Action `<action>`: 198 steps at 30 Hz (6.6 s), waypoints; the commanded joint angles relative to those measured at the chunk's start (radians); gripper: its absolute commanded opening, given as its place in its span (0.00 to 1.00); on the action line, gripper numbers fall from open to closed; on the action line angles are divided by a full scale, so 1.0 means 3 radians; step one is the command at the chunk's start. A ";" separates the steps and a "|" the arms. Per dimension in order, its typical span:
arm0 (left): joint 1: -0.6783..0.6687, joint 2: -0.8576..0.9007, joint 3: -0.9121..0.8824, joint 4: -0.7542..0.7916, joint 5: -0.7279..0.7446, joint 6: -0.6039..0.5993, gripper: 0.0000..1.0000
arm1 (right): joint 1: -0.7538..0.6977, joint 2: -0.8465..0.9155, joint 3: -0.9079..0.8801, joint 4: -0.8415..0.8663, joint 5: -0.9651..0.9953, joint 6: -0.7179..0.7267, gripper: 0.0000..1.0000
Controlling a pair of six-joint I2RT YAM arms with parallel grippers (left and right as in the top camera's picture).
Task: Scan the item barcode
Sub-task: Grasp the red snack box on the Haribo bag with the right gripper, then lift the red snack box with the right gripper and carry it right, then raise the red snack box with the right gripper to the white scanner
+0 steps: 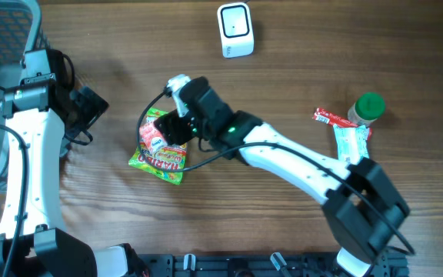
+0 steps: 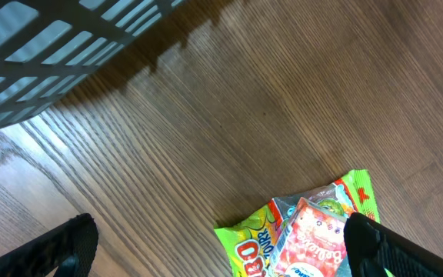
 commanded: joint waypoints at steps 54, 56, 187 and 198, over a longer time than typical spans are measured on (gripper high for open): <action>0.0020 0.0022 0.0003 -0.0005 0.0017 -0.0064 1.00 | -0.0315 0.0275 0.0009 0.0478 -0.1471 0.0362 0.04; 0.0020 0.0022 0.0003 -0.0005 0.0017 -0.0064 1.00 | -0.0470 0.0149 0.0009 0.0383 -0.1778 0.0431 0.04; 0.0020 0.0022 0.0003 -0.0005 0.0017 -0.0064 1.00 | -0.0956 0.1535 0.2473 -0.1088 0.3000 -0.1774 0.04; 0.0020 0.0022 0.0003 -0.0005 0.0017 -0.0064 1.00 | -0.0954 0.1939 0.2473 -0.0416 0.3176 -0.2487 0.04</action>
